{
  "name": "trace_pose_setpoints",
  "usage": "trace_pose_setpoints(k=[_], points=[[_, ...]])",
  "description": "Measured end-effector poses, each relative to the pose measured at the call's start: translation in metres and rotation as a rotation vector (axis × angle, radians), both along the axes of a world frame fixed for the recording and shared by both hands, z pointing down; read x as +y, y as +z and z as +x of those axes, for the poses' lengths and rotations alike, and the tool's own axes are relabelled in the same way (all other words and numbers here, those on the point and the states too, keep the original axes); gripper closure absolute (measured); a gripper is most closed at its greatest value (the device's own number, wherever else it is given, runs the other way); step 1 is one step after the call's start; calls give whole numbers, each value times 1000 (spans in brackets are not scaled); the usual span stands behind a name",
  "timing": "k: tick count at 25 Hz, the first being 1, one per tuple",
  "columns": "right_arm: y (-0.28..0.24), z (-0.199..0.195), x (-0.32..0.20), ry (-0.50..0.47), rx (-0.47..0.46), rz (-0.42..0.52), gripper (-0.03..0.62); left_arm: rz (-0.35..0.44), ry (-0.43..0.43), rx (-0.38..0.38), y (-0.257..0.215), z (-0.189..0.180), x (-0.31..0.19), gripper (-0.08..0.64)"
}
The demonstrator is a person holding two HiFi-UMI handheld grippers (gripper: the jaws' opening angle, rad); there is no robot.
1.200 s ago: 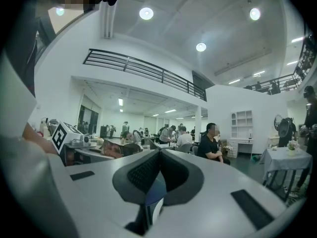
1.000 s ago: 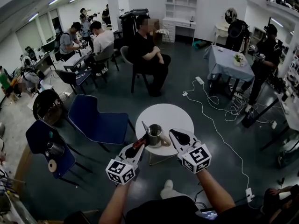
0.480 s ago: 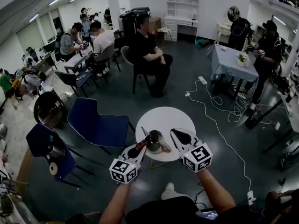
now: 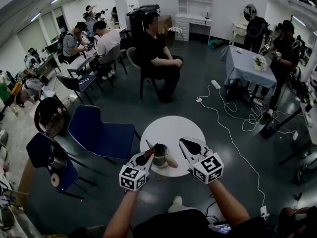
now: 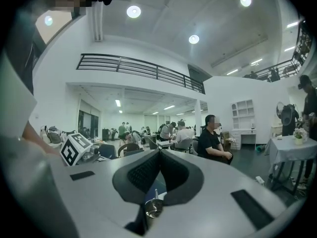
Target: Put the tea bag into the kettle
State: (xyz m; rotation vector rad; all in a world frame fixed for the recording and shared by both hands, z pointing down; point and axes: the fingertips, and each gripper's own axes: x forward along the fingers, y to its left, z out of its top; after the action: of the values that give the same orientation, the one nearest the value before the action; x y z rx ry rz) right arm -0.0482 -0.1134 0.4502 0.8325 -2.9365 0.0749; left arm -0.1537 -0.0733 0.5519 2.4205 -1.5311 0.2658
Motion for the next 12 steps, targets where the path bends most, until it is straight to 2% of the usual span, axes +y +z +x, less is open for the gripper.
trace_pose_setpoints(k=[12], points=[[19,11,-60,-28,0,-28,574,-117,-18,-109,53,1,-72,522]])
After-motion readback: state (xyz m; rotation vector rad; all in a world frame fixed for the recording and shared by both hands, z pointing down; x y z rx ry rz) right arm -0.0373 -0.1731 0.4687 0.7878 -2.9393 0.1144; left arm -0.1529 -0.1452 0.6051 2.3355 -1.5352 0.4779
